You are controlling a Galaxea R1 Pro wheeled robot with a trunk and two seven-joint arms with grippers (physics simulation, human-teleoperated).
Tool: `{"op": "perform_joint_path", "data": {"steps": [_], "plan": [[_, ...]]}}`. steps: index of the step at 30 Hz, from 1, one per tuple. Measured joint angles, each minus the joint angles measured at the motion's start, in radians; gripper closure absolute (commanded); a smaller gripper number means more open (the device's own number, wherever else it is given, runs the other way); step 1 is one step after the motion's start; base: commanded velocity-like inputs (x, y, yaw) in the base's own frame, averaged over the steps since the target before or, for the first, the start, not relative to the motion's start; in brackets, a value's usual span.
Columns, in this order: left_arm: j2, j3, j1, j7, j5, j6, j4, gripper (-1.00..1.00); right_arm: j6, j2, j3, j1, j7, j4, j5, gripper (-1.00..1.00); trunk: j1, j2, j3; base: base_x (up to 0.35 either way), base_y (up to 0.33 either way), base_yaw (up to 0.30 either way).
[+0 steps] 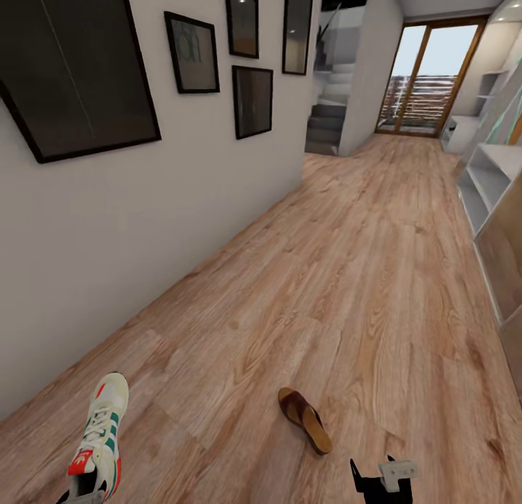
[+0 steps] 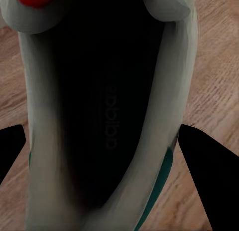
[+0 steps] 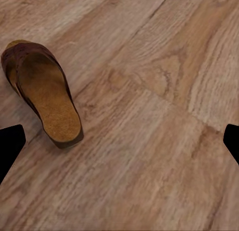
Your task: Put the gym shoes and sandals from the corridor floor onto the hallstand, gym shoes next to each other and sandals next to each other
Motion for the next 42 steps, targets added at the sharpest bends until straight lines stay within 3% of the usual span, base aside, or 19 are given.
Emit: {"op": "perform_joint_path", "data": {"steps": [18, 42], "plan": [[0.0, 0.001, 0.0, 0.0, 0.0, 0.001, 0.001, 1.0, 0.0, -0.001, 0.0, 0.0, 0.0, 0.0, 0.0, -1.0, 0.0, 0.0, 0.0, 0.0, -0.007, 0.037], [0.0, 0.001, 0.001, 0.0, 0.0, 0.001, 0.001, 1.0, 0.0, -0.001, 0.0, 0.0, 0.0, -0.001, 0.0, -1.0, 0.0, 0.0, 0.0, 0.0, 0.0, 0.216]]}}
